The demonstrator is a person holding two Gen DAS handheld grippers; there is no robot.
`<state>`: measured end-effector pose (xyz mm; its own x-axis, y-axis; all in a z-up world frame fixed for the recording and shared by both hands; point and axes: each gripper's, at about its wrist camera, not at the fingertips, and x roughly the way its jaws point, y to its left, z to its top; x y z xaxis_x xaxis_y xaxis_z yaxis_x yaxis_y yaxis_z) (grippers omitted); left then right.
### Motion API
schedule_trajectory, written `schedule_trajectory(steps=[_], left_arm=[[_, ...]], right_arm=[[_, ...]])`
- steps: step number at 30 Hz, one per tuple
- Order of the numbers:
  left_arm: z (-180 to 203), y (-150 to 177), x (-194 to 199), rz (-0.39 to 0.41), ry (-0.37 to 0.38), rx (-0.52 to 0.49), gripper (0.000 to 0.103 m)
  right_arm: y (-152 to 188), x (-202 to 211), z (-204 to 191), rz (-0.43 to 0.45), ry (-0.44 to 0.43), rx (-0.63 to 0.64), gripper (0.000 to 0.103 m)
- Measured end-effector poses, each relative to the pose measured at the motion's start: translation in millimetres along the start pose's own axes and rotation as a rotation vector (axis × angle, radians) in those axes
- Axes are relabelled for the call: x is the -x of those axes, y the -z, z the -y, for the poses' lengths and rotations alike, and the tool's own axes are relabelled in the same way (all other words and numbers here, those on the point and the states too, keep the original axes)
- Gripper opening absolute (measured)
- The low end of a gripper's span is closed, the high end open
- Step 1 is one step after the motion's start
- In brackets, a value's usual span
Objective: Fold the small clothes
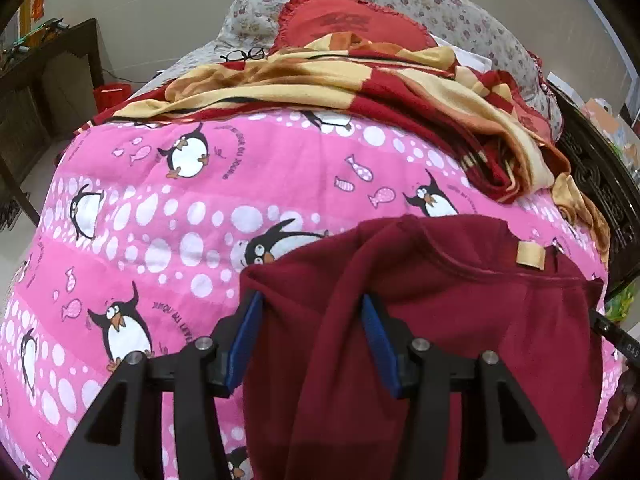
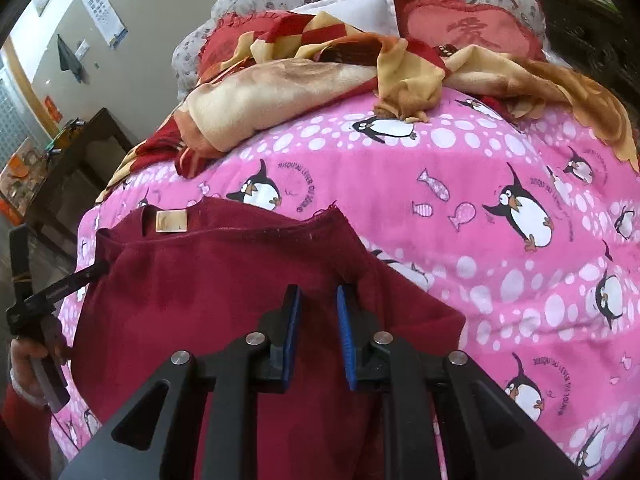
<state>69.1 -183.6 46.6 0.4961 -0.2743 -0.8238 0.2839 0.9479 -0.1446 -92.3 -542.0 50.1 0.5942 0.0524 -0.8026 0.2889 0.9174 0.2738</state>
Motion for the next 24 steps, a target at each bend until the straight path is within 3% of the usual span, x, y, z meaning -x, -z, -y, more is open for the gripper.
schedule_trajectory(steps=[5,15,21,24], left_arm=[[-4,1,7,0.001,-0.005,0.004,0.055],[-12,16,27,-0.002,0.009,0.019,0.055],[-21,38,48,0.006,0.06,0.05,0.072],[-24,53,56,0.008,0.064,0.047,0.073]], right_arm=[[0,24,-20,0.054,0.009,0.038,0.048],[13,18,-101,0.016,-0.183,0.167,0.053],[12,-3,-143,-0.018,-0.256,0.186,0.058],[5,-14,-162,-0.035,-0.303,0.176,0.061]])
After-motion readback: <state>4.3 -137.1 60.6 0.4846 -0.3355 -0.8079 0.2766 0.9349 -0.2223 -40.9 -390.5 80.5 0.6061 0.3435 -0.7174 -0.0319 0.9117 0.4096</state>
